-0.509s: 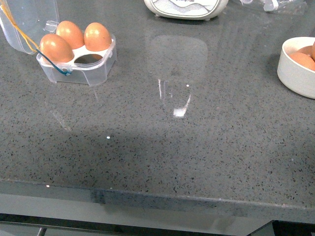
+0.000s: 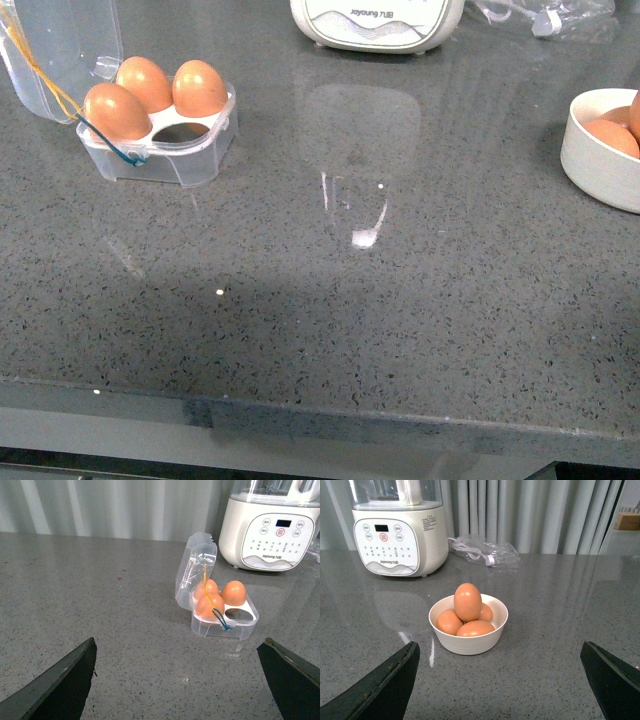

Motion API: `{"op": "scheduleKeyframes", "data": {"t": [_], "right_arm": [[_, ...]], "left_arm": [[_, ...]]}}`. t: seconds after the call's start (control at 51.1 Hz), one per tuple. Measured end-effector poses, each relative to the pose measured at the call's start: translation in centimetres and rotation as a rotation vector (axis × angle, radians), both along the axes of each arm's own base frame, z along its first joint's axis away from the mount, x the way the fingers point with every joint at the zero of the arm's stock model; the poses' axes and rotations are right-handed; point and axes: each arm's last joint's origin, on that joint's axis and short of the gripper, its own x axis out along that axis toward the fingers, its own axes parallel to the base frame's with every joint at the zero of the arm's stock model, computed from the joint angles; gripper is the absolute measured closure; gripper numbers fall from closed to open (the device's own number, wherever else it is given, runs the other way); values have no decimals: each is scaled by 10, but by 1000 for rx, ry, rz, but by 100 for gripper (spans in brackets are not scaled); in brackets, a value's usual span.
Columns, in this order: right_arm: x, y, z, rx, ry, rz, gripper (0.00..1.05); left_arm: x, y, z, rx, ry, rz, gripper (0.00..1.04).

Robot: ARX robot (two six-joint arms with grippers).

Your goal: Put egg into box

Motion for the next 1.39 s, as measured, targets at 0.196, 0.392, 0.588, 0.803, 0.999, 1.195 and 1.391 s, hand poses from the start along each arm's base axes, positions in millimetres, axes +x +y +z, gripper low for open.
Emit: {"op": "scheduleKeyframes", "data": {"t": [0.196,0.392,0.588,0.803,0.999,1.195,1.391], "right_arm": [[0,0,0,0,0,0,7],[0,0,0,0,0,0,7],[0,0,0,0,0,0,7],[0,0,0,0,0,0,7],[0,0,0,0,0,0,7],[0,0,0,0,0,0,7],[0,0,0,0,0,0,7]], "left_arm": [[0,0,0,0,0,0,7],[0,0,0,0,0,0,7],[0,0,0,0,0,0,7],[0,0,0,0,0,0,7],[0,0,0,0,0,0,7],[0,0,0,0,0,0,7],[0,0,0,0,0,0,7]]}}
